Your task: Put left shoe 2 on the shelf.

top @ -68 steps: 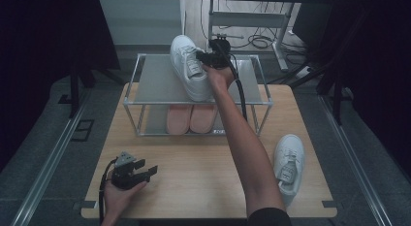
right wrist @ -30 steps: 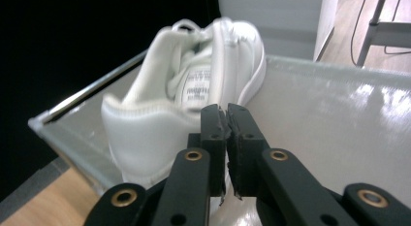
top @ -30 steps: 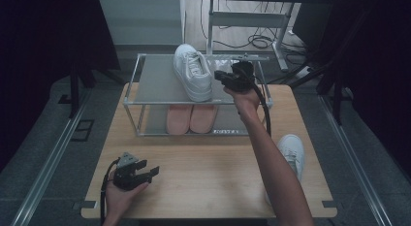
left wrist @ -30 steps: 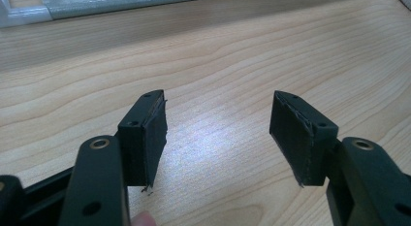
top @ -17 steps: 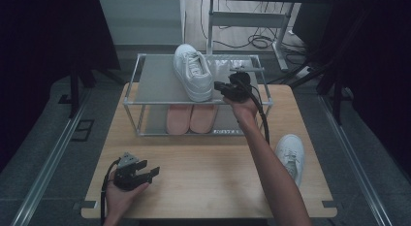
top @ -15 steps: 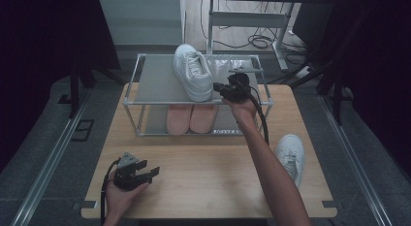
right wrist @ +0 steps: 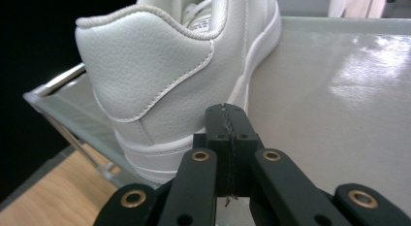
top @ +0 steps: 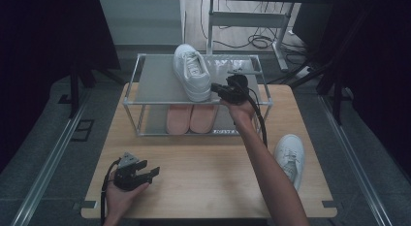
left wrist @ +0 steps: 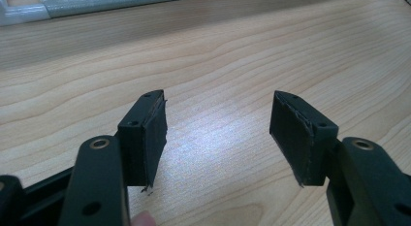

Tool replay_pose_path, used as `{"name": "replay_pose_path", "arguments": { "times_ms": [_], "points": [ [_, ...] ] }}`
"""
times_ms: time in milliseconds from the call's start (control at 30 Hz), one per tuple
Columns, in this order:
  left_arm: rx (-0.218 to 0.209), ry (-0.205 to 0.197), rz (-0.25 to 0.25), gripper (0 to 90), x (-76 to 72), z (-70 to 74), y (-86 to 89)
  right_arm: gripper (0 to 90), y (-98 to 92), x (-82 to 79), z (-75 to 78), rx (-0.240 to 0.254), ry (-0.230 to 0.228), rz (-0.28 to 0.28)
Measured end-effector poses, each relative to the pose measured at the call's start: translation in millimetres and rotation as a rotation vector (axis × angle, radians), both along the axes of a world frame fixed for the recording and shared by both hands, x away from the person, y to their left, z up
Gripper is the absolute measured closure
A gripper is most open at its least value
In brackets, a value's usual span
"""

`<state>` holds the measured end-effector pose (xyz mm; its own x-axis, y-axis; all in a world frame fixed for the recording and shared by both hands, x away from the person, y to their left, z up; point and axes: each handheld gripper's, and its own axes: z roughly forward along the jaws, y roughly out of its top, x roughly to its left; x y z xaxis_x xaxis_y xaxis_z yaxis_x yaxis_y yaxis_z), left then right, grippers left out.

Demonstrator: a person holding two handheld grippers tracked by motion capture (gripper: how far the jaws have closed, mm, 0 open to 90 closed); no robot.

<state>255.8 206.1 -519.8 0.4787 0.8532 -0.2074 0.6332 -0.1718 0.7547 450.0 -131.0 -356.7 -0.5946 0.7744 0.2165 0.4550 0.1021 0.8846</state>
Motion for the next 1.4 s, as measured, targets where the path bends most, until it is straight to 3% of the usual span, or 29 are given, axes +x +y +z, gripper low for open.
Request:
{"name": "replay_pose_path", "arguments": {
  "times_ms": [533,1067,1400],
  "points": [
    [0.001,0.001,0.005,38.9,-0.6,1.1,1.4,90.0,29.4,-7.6,-1.9,0.042,-0.003,0.079],
    [0.002,-0.002,0.004,38.9,-0.7,1.3,2.5,90.0,55.8,-8.4,-1.6,0.056,-0.009,0.113],
    [0.0,0.0,0.004,38.9,-0.2,0.7,2.6,90.0,37.0,-16.5,1.7,0.065,-0.028,0.102]
  ]
}}
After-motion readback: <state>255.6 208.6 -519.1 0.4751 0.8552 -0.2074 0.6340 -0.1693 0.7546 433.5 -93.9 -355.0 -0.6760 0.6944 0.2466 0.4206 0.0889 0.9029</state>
